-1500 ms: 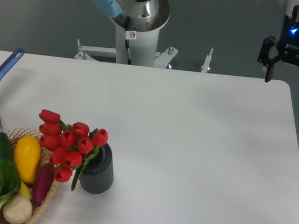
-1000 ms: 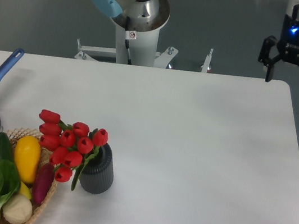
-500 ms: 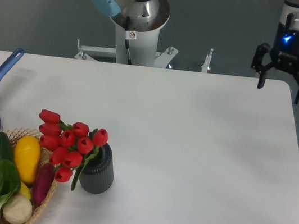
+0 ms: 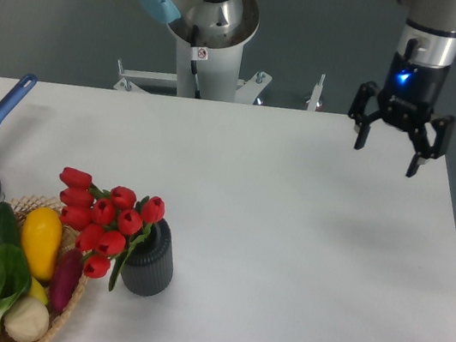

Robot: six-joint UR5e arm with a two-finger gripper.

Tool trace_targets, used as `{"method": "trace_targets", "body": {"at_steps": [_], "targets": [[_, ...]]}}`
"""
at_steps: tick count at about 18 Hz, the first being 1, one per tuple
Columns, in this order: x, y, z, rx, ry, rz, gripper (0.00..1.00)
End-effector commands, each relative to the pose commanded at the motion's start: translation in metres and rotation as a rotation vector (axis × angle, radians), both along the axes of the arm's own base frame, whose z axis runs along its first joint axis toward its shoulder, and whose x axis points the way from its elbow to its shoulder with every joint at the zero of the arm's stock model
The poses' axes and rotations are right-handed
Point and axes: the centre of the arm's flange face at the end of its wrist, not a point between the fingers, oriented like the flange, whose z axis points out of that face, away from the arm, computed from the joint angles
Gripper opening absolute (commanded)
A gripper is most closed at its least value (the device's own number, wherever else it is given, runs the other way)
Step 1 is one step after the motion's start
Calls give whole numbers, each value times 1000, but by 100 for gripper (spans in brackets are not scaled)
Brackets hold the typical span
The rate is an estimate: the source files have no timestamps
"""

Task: Pick up the flowers from the vase
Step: 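Move the open gripper across the table toward the red tulips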

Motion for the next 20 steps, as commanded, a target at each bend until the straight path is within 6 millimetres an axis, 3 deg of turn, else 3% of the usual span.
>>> {"method": "trace_targets", "body": {"at_steps": [9,14,20], "targets": [[51,69,5,126,-171,29,100],[63,85,13,273,-278,-5,100],[94,128,-2,295,-352,-105,100]]}}
